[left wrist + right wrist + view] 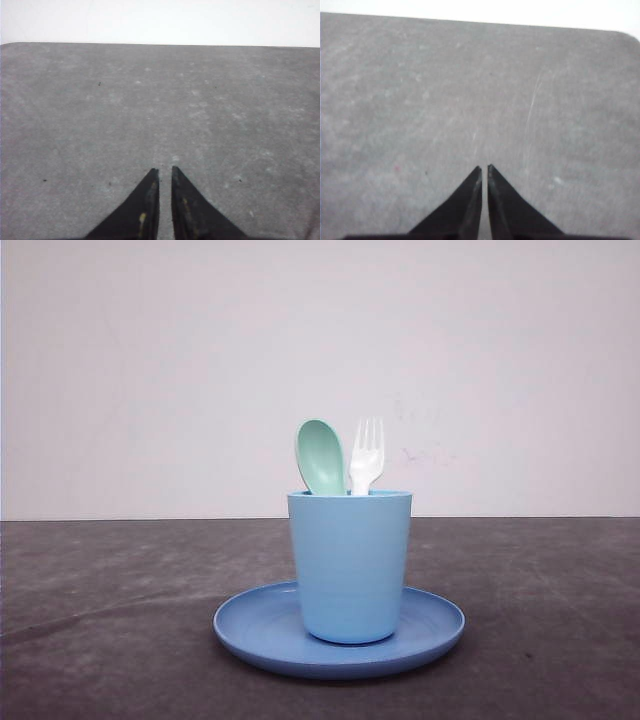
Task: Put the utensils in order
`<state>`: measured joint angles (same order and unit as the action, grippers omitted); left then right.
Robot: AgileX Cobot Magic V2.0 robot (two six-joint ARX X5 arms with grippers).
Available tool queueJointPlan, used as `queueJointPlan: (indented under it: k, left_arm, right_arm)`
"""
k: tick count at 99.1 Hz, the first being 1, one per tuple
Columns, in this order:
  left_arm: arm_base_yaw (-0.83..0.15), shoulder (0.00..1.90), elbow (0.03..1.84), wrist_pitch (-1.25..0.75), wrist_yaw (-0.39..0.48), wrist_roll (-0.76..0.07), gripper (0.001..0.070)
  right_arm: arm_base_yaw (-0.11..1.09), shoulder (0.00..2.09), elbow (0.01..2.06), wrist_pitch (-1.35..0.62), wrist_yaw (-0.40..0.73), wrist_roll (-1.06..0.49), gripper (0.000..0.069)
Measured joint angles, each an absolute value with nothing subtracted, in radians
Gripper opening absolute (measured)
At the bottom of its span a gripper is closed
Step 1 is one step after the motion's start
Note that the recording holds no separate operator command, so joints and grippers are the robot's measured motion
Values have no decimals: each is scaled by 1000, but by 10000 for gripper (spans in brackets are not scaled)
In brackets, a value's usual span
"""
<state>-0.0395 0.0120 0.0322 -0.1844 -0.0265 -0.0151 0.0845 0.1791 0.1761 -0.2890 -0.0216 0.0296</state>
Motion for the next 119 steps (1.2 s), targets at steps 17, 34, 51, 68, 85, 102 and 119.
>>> queueJointPlan:
  k: [17, 34, 51, 68, 85, 102, 119]
  left_arm:
    - [-39, 12, 32, -184, -27, -15, 19]
    - [-39, 12, 32, -184, -27, -15, 19]
    - [-39, 12, 32, -184, -27, -15, 19]
    - [-39, 12, 32, -184, -27, -15, 19]
    - [-39, 12, 32, -184, -27, -15, 19]
    - [-39, 12, 32, -184, -27, -15, 19]
    - [-39, 12, 32, -184, -27, -15, 19]
  right_arm:
    - [84, 54, 65, -278, -22, 36, 18]
    - [84, 5, 30, -205, -19, 41, 18]
    - [83, 4, 21, -183, -2, 41, 18]
    - [83, 4, 20, -182, -5, 41, 18]
    - [83, 4, 17, -169, -3, 41, 18]
    - [83, 4, 17, -168, -2, 41, 18]
    - [83, 4, 17, -168, -2, 41, 18]
